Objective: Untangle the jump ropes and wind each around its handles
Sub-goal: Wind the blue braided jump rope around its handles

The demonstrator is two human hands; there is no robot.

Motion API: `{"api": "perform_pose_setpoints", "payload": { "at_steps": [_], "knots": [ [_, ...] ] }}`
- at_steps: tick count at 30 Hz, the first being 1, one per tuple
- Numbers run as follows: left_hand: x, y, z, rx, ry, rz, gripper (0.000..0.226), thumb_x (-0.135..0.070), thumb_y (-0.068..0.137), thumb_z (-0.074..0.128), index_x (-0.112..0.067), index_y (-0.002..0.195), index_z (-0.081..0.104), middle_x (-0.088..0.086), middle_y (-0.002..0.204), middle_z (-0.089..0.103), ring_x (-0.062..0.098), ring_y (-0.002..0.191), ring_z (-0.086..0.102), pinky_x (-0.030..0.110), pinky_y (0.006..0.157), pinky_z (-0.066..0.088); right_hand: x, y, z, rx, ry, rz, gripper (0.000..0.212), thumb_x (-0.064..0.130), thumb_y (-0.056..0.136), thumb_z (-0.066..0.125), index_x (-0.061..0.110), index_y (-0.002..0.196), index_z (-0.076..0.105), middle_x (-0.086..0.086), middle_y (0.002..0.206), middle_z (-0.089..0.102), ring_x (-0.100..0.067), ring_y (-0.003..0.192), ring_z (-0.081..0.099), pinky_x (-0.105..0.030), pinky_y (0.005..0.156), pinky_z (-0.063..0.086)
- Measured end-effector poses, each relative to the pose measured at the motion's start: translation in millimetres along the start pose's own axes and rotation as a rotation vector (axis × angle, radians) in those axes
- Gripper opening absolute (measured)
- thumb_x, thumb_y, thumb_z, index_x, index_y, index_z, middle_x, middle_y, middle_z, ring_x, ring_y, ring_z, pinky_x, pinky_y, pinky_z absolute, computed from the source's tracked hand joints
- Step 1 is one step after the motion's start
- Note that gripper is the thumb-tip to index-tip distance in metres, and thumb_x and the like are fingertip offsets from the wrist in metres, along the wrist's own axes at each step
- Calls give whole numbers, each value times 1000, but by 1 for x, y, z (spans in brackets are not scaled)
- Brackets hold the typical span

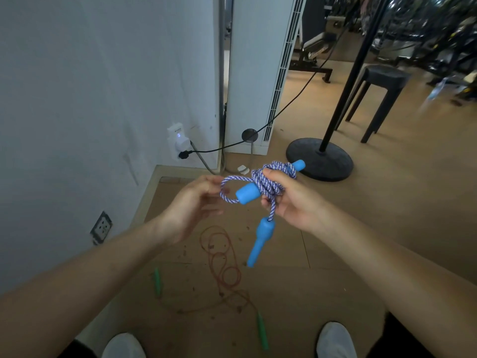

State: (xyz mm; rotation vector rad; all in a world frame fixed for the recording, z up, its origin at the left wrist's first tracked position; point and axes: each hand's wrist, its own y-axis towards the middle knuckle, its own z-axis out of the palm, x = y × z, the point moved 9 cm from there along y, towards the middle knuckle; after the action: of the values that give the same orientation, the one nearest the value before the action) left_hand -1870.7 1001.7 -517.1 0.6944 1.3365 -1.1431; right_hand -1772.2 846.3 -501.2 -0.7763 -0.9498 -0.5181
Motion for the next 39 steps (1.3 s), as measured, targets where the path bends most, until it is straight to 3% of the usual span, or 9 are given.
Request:
{"api": "perform_pose_setpoints", "payload": {
  "at_steps": [4, 7, 10, 17, 20, 24, 30, 35, 39],
  "knots": [
    [36, -12, 20, 51, 73, -110, 56, -21, 57, 52, -15, 111, 67, 2, 113, 75, 19, 108, 67, 37, 90, 49, 0, 1, 3, 3, 97, -4, 18, 17, 89, 70, 8, 105, 65, -8, 89, 68, -17, 74, 61, -30, 64, 60],
    [45, -19, 46, 214, 196, -100, 60, -20, 62, 59, -21, 121, 65, -8, 119, 73, 12, 120, 62, 33, 102, 45, 1, 1, 11, 26, 154, -17, 9, 14, 89, 69, 9, 97, 66, -8, 88, 71, -18, 78, 64, -35, 73, 61],
    [37, -21, 60, 303, 219, -39, 57, -16, 69, 63, -24, 125, 63, -9, 120, 72, 5, 116, 63, 23, 96, 44, 3, 1, 19, 74, 143, -46, 10, 13, 90, 68, 9, 98, 67, -7, 91, 73, -17, 80, 67, -34, 76, 62],
    [36, -24, 65, 337, 237, -49, 51, -23, 76, 77, -16, 123, 58, 0, 114, 74, 15, 111, 68, 33, 101, 46, 5, 2, 21, 115, 151, -80, 21, 10, 93, 63, 6, 114, 63, -10, 98, 71, -19, 86, 68, -36, 78, 61],
    [40, -26, 67, 385, 194, -100, 44, -7, 87, 74, -13, 123, 49, 13, 118, 72, 28, 104, 70, 37, 93, 53, 2, 2, 19, 120, 143, -49, 25, 11, 93, 62, 6, 118, 61, -11, 93, 70, -21, 83, 66, -39, 80, 61],
    [30, -24, 55, 348, 237, -76, 45, 3, 82, 70, -16, 118, 53, 12, 108, 73, 23, 78, 68, 32, 67, 54, 4, 4, 4, 80, 68, 14, 33, 20, 94, 62, 11, 125, 60, -8, 99, 69, -24, 90, 67, -48, 84, 57],
    [-1, -13, 24, 222, 565, 99, 39, 1, 83, 74, -19, 114, 62, 9, 91, 74, 24, 58, 68, 30, 54, 55, 6, 2, -13, 79, -67, 70, 41, 33, 94, 64, 14, 129, 59, -13, 123, 69, -31, 106, 69, -36, 68, 62],
    [-27, -13, 0, 102, 935, 221, 19, -23, 81, 82, -28, 93, 68, 0, 68, 72, 15, 47, 66, 22, 55, 50, 5, 2, -19, 51, -51, 91, 39, 31, 93, 66, 12, 127, 61, -16, 123, 68, -27, 96, 71, -30, 60, 60],
    [-39, -11, -22, -44, 637, 185, 20, -8, 81, 80, -23, 93, 75, 8, 80, 74, 12, 60, 64, 30, 69, 56, 5, 6, -27, 3, -35, 78, 32, 29, 91, 68, 13, 118, 64, -13, 114, 69, -22, 86, 70, -27, 58, 58]
  ]
}}
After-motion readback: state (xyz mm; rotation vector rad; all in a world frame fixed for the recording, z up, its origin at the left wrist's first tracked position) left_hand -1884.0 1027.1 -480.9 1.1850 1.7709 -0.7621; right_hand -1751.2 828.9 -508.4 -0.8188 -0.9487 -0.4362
